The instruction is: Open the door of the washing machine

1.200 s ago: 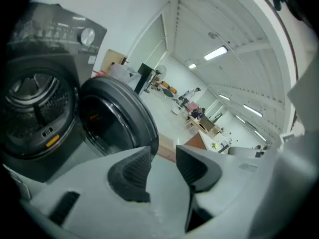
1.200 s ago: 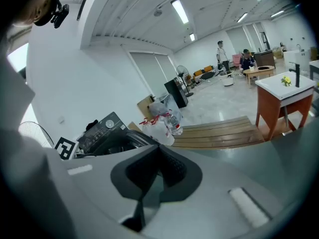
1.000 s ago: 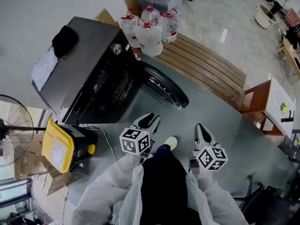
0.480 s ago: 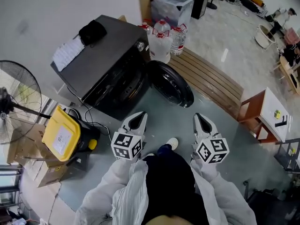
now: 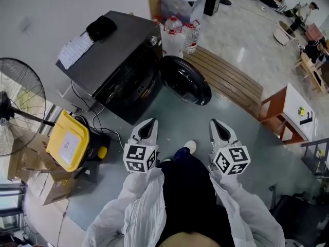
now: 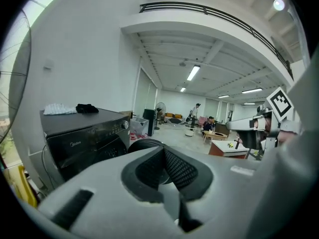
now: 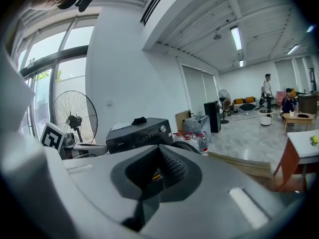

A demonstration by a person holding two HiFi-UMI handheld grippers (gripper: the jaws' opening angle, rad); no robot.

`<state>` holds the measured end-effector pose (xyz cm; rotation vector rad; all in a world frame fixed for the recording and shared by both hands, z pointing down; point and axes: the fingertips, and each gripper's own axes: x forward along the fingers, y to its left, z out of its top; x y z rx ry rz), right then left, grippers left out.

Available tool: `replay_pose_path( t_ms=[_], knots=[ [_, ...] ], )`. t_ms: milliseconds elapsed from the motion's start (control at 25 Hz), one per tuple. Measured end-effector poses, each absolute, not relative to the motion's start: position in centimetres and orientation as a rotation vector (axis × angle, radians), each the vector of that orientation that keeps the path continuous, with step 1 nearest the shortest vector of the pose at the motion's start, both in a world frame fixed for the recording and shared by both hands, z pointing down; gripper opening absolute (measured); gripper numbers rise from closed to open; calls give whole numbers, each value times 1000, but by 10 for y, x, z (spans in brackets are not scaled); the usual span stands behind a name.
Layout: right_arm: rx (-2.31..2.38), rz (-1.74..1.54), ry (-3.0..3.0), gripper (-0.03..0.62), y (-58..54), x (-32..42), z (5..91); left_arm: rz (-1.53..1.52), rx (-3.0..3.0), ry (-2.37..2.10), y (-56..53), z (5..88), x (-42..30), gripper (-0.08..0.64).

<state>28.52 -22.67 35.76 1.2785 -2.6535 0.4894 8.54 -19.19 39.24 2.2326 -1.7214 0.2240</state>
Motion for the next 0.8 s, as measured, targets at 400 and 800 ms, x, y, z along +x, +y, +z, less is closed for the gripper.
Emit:
replay_pose_path(
  t_ms=[400,800],
  knots=[
    [1272,499,-2653,11,-200,282,367,198,2270,-1670,-171,394,95,0],
    [1241,506,-2655,11,-195,274,370,193,2228,-1674,-165,401,89,0]
  ],
)
